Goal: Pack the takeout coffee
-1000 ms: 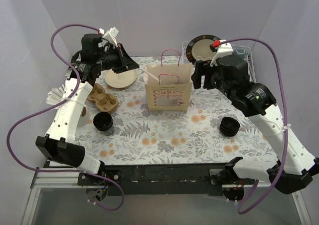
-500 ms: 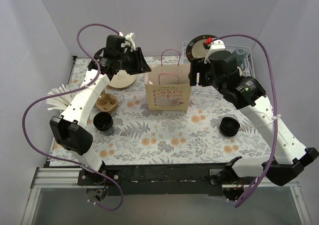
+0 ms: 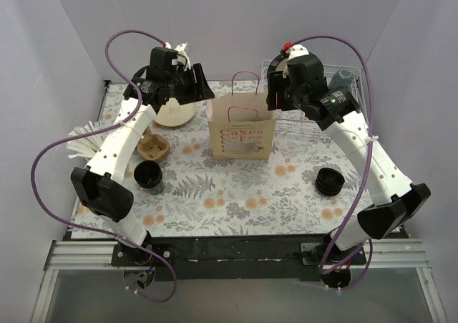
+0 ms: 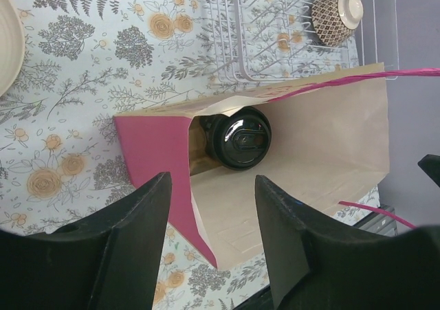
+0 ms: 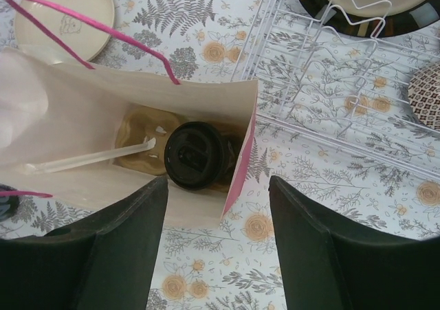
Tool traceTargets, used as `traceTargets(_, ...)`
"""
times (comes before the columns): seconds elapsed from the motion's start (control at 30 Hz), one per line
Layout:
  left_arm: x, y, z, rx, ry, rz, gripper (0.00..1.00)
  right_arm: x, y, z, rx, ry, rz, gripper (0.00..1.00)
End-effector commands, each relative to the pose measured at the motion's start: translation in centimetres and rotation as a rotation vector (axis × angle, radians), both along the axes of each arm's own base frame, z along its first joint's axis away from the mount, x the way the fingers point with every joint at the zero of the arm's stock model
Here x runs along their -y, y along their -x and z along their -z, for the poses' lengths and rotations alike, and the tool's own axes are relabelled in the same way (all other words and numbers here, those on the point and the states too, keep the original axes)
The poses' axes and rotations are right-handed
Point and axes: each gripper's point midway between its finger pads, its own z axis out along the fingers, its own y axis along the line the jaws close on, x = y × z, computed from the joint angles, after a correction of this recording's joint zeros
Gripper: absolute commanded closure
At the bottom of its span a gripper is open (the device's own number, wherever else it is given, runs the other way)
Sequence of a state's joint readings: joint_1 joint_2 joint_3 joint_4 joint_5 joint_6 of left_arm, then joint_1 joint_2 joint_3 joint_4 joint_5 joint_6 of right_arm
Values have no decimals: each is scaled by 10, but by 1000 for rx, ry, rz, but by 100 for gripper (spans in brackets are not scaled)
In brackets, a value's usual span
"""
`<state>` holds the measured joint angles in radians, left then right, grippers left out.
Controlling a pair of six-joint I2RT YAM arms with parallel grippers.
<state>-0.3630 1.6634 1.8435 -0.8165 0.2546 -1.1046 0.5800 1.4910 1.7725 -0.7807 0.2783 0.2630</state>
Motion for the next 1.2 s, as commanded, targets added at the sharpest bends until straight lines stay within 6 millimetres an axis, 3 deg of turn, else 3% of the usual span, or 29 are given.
traceTargets(0.0,4,-1,6,-20,-3,2,49,4,-9,-9,-4,-23,6,33)
traceTargets(0.33,20,9,25,-78,-32,35,58,-1,-9,29,-104,-17,-29,51)
traceTargets(0.47,21,10,21,-68,-39,38,77,-1,-9,38,-115,-13,-29,64)
traceTargets(0.63,22,15,23,-97,-40,42,89,-1,-10,48,-147,14,-32,77)
traceTargets(0.77,22,19,22,-135,-41,33,97,3,-10,49,-153,32,-18,80)
traceTargets(1.07,18,37,19,-254,-17,-31,100,11,4,36,-182,40,-8,85)
traceTargets(1.17,17,43,29,-286,-13,-35,96,12,10,40,-193,33,-10,84)
